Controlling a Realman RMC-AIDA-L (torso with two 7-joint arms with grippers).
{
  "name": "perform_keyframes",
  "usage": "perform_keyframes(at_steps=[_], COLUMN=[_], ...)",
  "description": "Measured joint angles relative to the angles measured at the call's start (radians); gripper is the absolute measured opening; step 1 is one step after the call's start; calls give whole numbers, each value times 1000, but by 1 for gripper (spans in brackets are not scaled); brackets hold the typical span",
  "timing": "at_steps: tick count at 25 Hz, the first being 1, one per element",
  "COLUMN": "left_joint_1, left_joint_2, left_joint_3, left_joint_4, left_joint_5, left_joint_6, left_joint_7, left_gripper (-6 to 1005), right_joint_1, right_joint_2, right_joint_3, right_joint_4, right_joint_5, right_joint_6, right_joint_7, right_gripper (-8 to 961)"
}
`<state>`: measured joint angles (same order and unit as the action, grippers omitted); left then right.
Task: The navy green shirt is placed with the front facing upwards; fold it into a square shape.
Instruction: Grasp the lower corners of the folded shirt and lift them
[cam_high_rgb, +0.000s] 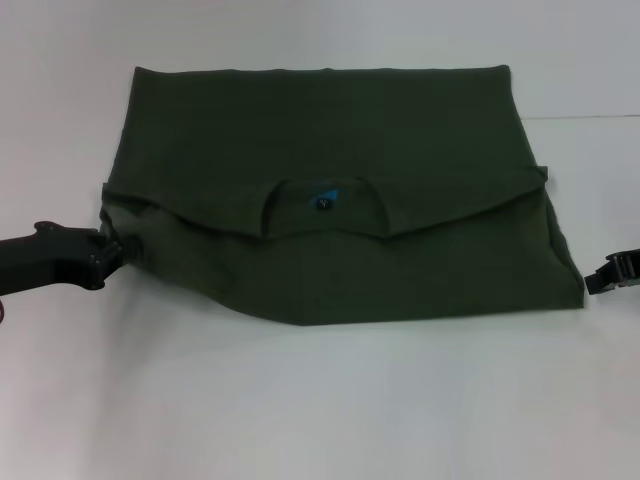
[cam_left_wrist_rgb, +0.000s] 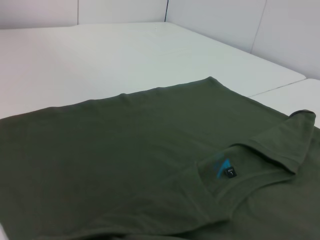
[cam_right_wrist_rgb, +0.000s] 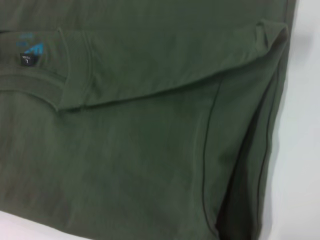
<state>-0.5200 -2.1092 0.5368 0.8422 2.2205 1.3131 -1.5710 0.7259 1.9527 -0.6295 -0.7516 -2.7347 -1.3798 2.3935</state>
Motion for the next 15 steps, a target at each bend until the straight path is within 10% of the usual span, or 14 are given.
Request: perform_keyframes(at_steps=[11,15], left_joint_1=[4,4], left_joint_2=[-1,-1], left_joint_3=[0,0], left_joint_4=[-1,-2], left_joint_5=[0,0], left_joint_6=[-3,-8], left_joint_7=[0,0], left_gripper=[61,61], right_joint_1=[-1,1], right_joint_2=[-12,-6], right_joint_3=[8,7], right_joint_4=[0,8], right_joint_5=[13,13], right_joint_6=[0,7], right_joint_7=[-15,-16], right_gripper=[46,208])
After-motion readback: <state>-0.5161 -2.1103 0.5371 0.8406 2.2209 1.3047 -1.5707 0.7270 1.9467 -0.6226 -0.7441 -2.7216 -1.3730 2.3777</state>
